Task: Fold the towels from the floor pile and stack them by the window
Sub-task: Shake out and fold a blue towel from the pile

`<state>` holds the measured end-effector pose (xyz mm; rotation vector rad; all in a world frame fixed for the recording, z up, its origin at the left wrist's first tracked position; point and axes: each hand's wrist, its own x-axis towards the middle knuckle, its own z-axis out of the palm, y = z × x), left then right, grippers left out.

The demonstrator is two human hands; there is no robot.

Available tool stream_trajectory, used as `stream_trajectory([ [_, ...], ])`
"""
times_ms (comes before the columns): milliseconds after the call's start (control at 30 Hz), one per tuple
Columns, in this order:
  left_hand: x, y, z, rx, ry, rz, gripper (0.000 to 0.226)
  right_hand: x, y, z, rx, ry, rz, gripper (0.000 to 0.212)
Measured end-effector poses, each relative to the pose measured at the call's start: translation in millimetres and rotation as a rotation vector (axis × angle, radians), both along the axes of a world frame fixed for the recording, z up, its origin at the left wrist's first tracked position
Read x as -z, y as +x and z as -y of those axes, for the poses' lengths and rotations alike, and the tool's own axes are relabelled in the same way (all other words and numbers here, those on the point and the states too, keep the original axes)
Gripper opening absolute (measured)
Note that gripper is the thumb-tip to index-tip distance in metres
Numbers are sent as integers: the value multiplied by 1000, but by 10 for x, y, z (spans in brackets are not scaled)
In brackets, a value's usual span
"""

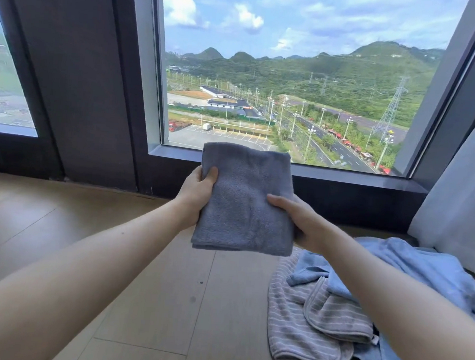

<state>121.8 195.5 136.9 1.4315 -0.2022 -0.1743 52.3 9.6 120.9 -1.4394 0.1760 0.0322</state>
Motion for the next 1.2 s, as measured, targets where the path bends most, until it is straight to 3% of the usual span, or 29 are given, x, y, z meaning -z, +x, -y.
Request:
stream_trajectory([
  [67,0,18,-12,7,20,-113,20,-6,30,-68,161,-69,15,29],
  [167,-2,-17,-18,94,62,-221,42,-13,100,-77,287,-81,49,21],
  [267,36,-32,-52,168,164,-161,67,23,140,-48,322,-58,28,19],
  [333,86,-13,-67,245,284,-73,74,70,168,-6,338,-34,-4,31],
  [533,299,337,35,297,362,50,49,387,289,67,233,57,-1,55],
  [633,504,598,27,280,416,35,51,614,484,25,215,91,-26,85],
  [700,684,763,-43,233,406,14,54,772,673,-50,219,77,-33,89],
  [1000,1696,1785,-269,63,363,-22,57,1721,1844,-290,247,-12,40,67],
  [1133,2137,2195,-330,38,491,87,57,2213,2238,-391,264,-14,56,52],
  [1200,2379,2328,-341,2,559,129,55,2505,2356,-442,267,-152,35,45],
])
